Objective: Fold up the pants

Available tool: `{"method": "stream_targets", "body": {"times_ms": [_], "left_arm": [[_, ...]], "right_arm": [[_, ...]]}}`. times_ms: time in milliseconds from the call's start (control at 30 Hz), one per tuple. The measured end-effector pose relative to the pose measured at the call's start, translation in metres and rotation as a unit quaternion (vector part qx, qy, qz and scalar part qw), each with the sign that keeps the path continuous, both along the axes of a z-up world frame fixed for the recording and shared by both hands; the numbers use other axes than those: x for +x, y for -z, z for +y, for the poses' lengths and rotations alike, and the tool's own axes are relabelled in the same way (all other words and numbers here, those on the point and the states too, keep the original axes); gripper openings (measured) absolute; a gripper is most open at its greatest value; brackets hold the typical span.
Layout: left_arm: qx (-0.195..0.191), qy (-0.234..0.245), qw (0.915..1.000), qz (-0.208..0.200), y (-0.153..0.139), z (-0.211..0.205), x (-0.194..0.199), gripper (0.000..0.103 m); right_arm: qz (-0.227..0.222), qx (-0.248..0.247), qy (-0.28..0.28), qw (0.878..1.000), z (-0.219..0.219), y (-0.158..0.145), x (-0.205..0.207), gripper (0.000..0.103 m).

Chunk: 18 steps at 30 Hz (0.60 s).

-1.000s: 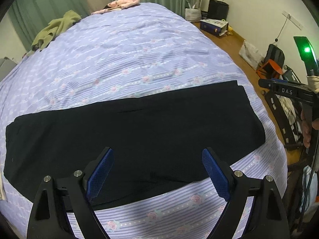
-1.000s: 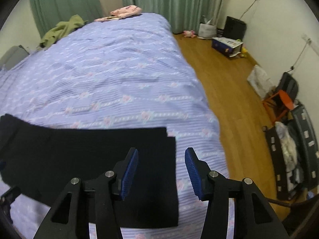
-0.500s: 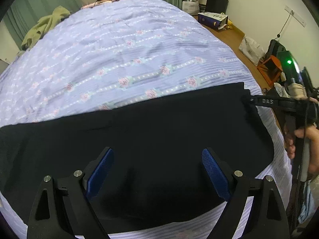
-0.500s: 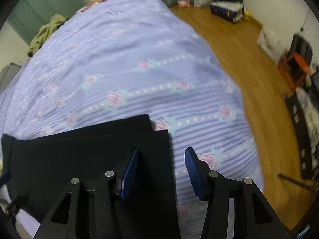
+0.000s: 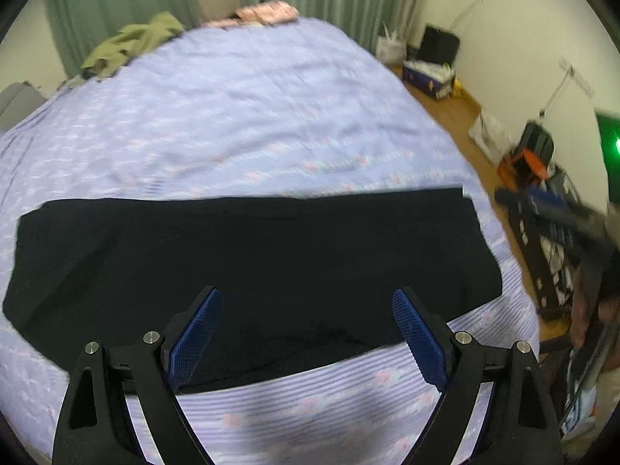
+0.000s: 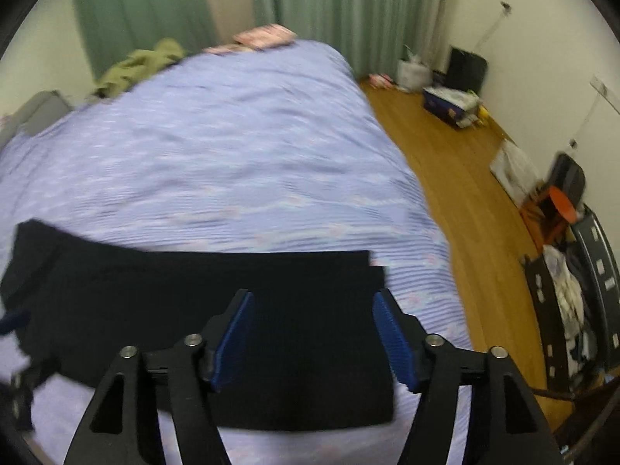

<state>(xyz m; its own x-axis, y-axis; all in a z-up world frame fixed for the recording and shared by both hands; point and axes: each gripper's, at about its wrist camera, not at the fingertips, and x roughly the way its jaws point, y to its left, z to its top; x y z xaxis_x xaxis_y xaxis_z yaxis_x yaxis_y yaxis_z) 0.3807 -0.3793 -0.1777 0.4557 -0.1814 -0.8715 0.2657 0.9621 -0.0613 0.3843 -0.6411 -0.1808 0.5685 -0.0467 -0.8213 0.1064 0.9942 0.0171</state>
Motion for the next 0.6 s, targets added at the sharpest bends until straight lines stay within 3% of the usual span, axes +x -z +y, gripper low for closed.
{"method": "stream_targets", "body": {"times_ms": [167,300,467,600], "left_arm": [[-0.037,-0.028,0.9985,-0.029,-0.043,0.081,-0.02,0.09],[-0.056,-0.031,0.9971,-0.041,-0.06,0.159,-0.034,0.09],[-0.041,-0.018,0.9969,-0.065,-0.074,0.264,-0.043,0.09],[-0.052,-0.013,0.9962,-0.068,-0.08,0.344,-0.044,0.09]], "right_arm": [[-0.018,0.022,-0.036,0.999,0.082,-0.035,-0.034,0.072],[-0.028,0.03,-0.054,0.998,0.161,-0.057,-0.053,0.072],[-0.032,0.064,-0.032,0.997,0.264,-0.068,-0.065,0.072],[-0.031,0.1,-0.015,0.994,0.344,-0.072,-0.068,0.072]]}}
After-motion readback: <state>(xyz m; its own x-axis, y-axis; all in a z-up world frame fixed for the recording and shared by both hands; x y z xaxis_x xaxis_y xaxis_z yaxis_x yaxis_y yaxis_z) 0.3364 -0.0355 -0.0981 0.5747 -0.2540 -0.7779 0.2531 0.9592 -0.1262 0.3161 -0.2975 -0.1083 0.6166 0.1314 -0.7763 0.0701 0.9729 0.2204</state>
